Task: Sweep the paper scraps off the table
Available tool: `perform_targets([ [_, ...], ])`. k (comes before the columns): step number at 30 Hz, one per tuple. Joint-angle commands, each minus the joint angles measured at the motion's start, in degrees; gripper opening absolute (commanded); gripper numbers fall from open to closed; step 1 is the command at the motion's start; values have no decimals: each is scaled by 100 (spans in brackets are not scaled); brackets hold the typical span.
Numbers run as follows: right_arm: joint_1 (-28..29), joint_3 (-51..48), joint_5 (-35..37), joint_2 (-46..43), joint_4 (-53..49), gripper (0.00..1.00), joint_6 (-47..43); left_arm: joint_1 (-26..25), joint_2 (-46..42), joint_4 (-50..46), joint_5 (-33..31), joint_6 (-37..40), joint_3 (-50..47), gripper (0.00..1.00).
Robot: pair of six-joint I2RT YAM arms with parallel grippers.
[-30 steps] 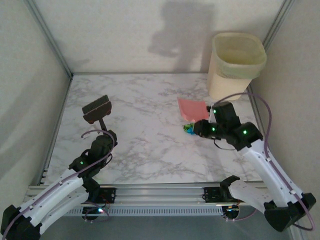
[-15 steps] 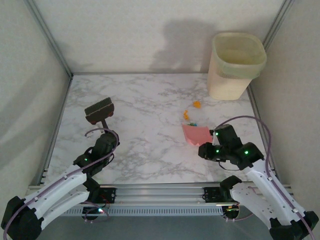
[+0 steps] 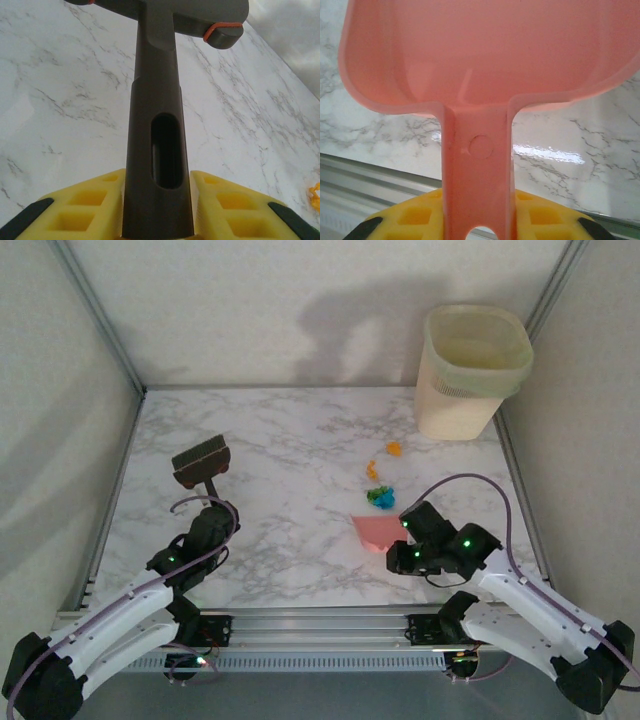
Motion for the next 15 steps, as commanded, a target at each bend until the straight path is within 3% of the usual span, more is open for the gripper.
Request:
perform_targets([
  [1,251,-185,424,-60,-33,0,390,-31,-66,205,-59,97,56,0],
  [7,885,-300,1037,350,47,0,777,-31,-133,205,-56,99,47,0],
  [15,1268,-592,1576,692,302,0,1170,-32,-295,499,270,305,-34,0],
])
